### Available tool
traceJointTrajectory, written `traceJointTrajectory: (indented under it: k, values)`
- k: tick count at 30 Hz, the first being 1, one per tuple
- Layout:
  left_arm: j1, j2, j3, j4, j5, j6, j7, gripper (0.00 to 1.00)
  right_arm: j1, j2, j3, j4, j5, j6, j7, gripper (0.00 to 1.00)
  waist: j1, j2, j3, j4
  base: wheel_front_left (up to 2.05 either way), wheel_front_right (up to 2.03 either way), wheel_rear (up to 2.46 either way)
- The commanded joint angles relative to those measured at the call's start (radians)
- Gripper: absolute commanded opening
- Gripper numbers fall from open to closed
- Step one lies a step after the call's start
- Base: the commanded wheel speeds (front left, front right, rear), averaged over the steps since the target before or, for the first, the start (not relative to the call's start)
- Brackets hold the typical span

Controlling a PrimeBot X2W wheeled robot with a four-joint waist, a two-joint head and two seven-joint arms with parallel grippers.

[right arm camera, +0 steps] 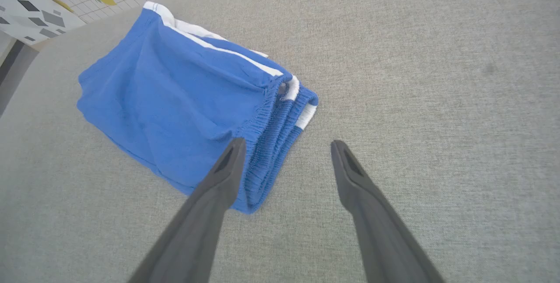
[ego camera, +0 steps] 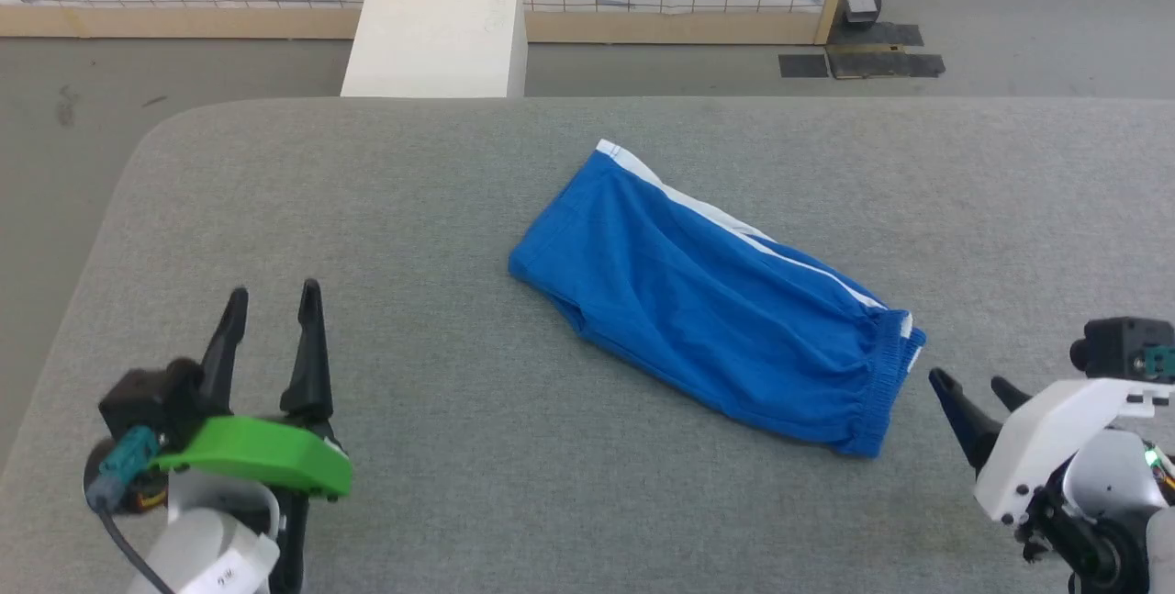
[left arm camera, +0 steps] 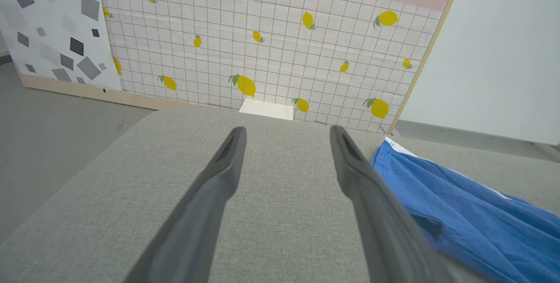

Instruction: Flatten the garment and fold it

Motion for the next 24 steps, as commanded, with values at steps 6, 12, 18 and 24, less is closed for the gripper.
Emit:
traceJointTrajectory:
  k: [6, 12, 18, 24]
  values:
    - [0.056, -0.022, 0.017, -0.012, 0.001, 0.013, -0.004, 1.0, 0.029, 0.01, 0.0, -0.004, -0.024, -0.002, 0.006, 1.0, 0.0, 0.0, 0.005, 0.003, 0.0, 0.0, 0.0]
    - [0.064, -0.032, 0.023, -0.024, 0.01, 0.007, -0.004, 1.0, -0.018, 0.01, -0.002, 0.025, -0.062, -0.002, 0.034, 1.0, 0.0, 0.0, 0.029, 0.003, 0.0, 0.0, 0.0]
    - [0.043, -0.051, 0.017, -0.041, 0.033, 0.0, -0.004, 1.0, -0.144, 0.003, 0.018, 0.107, -0.143, -0.002, 0.113, 1.0, 0.0, 0.0, 0.073, 0.02, 0.0, 0.0, 0.0]
    - [0.017, -0.076, 0.019, -0.045, 0.054, -0.016, -0.004, 1.0, -0.243, -0.006, 0.047, 0.194, -0.212, -0.002, 0.178, 1.0, 0.0, 0.0, 0.116, 0.056, 0.0, 0.0, 0.0]
